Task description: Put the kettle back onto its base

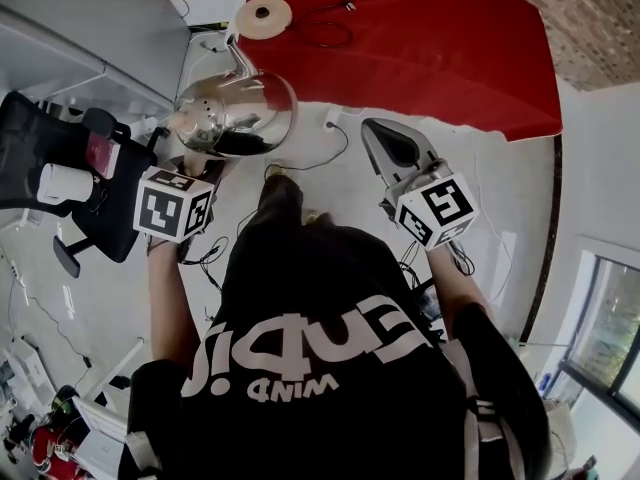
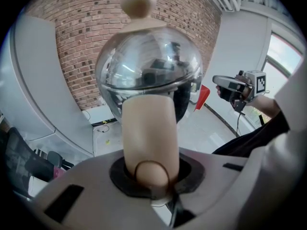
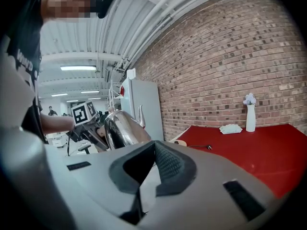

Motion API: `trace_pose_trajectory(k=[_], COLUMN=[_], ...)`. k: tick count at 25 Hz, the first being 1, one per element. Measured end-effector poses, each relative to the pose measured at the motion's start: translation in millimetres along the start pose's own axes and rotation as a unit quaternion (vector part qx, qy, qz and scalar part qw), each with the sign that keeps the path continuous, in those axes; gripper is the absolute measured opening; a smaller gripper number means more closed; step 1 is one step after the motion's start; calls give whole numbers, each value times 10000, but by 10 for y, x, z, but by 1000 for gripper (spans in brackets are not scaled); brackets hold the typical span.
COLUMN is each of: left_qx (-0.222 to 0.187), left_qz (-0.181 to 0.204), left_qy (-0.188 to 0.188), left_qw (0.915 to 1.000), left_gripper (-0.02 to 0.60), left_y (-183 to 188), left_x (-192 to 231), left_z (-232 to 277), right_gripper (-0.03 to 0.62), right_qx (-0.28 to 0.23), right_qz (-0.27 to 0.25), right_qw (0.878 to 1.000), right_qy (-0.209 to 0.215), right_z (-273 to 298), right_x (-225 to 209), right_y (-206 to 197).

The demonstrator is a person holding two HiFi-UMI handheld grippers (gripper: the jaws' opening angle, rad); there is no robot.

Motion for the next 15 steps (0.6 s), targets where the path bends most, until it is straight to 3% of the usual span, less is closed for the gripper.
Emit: trace_pose_trajectory(k=[4,9,15], left_qx=[-14,10,-76], left_qz=[75,163,284], left_qy=[7,-65,-78], left_qw=[10000,9998,9995], left_gripper=[58,58,58], left_y=[155,617,734], left_x=[199,708,826], left_z=[33,43,5], right_gripper=[20,21,21], right_qx=[1,34,-77], right_qz=[1,92,36], right_qw=[10000,9999,9997], right_qy=[-62,-137,-228], right_z=[182,776,872], right_x=[-57,-216,-248], right_y=[16,228,245])
Point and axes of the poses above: the fingertips, and each gripper's own axes: z forward along the fingers, x to its left, y out of its top, the point moved 7 cm from there along -z, backward along the fingers, and after that the axes turned 11 degrees about -y, right-handed, at the moved point
